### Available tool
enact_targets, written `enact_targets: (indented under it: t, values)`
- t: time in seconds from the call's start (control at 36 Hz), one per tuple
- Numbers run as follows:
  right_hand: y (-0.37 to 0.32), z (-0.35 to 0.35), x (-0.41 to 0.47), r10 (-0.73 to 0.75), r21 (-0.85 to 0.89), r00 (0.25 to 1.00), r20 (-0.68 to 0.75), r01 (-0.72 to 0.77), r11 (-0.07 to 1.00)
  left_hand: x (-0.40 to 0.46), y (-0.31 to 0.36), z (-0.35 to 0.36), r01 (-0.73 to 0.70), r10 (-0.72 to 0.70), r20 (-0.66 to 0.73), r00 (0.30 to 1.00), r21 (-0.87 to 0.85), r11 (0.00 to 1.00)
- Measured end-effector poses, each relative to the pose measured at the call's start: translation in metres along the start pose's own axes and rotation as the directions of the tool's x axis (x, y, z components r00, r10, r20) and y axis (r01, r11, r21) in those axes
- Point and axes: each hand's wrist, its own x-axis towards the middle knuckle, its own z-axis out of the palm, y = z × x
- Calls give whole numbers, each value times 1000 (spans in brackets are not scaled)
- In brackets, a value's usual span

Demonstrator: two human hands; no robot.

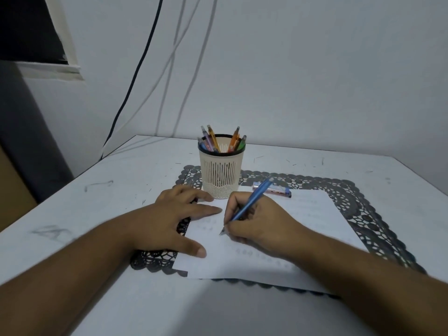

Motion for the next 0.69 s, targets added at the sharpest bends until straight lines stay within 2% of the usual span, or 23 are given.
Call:
enact_targets:
  t: [0.31, 0.47, 0.69]
  values:
    - [-3, 3, 0, 7, -114, 1000, -22, -10, 993, -1, 0, 2, 2, -3, -10, 1000, -43, 999]
    - [-3, 2, 1, 19, -72, 999, -34, -21, 997, -2, 1, 2, 13, -14, -5, 1000, -60, 998]
    - [-4, 2, 0, 31, -105, 999, -8, -31, 994, -1, 1, 1, 20, -20, -1, 1000, -62, 998]
